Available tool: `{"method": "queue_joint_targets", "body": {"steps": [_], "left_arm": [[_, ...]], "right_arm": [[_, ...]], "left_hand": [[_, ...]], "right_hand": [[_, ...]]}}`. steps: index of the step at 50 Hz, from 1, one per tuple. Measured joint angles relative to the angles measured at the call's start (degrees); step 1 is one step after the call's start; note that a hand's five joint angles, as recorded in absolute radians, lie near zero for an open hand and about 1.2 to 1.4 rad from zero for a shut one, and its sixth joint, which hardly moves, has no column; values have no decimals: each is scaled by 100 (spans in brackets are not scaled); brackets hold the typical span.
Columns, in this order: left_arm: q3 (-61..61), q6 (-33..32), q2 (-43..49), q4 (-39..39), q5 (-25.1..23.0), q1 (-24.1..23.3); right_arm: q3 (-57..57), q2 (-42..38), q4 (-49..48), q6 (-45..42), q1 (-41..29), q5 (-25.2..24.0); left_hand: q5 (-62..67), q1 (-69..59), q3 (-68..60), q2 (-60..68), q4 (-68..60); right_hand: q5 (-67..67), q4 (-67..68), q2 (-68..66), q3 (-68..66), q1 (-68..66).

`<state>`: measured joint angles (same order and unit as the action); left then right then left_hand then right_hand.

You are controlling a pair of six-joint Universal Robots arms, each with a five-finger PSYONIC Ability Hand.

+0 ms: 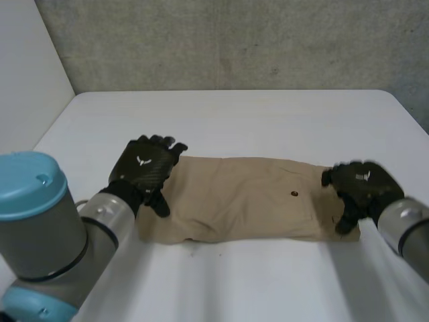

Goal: Fold the shorts.

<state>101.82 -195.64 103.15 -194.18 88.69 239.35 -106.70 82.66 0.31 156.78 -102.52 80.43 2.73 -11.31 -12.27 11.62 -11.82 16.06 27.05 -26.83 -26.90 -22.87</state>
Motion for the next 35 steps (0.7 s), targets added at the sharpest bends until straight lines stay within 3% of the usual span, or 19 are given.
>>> {"method": "queue_joint_targets", "body": {"steps": [7, 17, 20, 22, 23, 28, 35], "left_arm": [[330, 447, -202, 86, -22, 40], [336, 594, -188, 86, -37, 86], [339, 590, -176, 84, -39, 87], [347, 586, -170, 83, -39, 84], [355, 583, -167, 83, -39, 79], [370, 580, -171, 84, -34, 52], [374, 584, -303, 128, -30, 46]], "right_arm": [[-794, -116, -499, 80, 443, -474], [-882, -728, -1168, 44, 622, -488], [-834, -899, -1302, 24, 664, -473], [-817, -962, -1415, 13, 711, -461], [-805, -978, -1495, 4, 752, -446], [-757, -964, -1733, -39, 945, -362], [-447, -733, -1631, -698, 1802, -217]], "left_hand": [[0, 0, 0, 0, 0], [0, 0, 0, 0, 0], [0, 0, 0, 0, 0], [0, 0, 0, 0, 0], [0, 0, 0, 0, 0], [0, 0, 0, 0, 0], [0, 0, 0, 0, 0]], "right_hand": [[24, 4, -16, -9, -2], [614, 632, -709, -694, -587], [1713, 1781, -1925, -1915, -1426], [1713, 1781, -1925, -1915, -1426], [3654, 3982, -3814, -3955, -2589], [3655, 4120, -3840, -4058, -2890], [3842, 4123, -3840, -4058, -3146]]}}
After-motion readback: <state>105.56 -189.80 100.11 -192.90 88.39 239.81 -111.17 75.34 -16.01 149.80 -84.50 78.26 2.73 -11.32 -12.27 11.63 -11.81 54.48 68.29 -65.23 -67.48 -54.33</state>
